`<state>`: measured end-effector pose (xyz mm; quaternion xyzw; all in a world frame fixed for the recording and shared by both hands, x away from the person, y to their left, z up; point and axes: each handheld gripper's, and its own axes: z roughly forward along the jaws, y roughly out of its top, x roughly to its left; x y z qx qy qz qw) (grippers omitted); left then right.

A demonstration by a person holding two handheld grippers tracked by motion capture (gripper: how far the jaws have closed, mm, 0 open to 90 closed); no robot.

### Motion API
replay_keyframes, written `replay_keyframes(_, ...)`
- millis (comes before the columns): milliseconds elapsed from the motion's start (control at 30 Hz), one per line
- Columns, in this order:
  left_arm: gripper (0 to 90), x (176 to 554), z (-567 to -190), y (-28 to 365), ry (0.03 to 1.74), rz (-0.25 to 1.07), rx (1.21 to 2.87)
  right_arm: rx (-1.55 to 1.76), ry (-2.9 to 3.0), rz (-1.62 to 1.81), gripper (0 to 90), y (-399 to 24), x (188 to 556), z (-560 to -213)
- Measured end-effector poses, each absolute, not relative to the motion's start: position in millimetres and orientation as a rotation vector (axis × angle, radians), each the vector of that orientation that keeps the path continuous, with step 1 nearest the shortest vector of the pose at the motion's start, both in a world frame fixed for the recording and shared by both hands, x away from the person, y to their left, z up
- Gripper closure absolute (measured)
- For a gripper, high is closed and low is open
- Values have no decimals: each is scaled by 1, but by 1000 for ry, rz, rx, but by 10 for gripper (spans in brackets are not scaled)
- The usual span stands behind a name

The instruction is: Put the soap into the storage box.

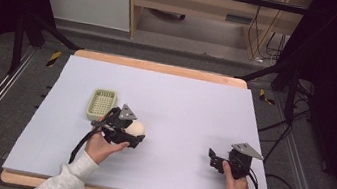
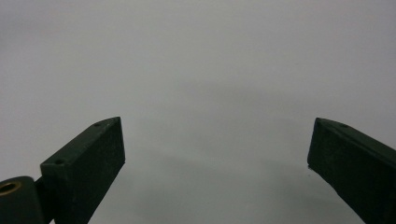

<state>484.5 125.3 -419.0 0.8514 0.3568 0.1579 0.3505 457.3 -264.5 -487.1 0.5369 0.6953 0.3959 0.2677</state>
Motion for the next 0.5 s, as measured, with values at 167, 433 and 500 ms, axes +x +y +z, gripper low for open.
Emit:
replay_keyframes(167, 242, 486, -417, 129, 934, 416, 2198, 1446, 1876, 1067, 44, -265, 457, -487)
replay_keyframes(433, 242, 488, -414, 136, 946, 428, 2186, 1449, 1877, 1069, 44, -265, 457, -487)
replay_keyframes(500, 242, 488, -412, 138, 945, 434, 2187, 1449, 1877, 1069, 44, -265, 457, -487)
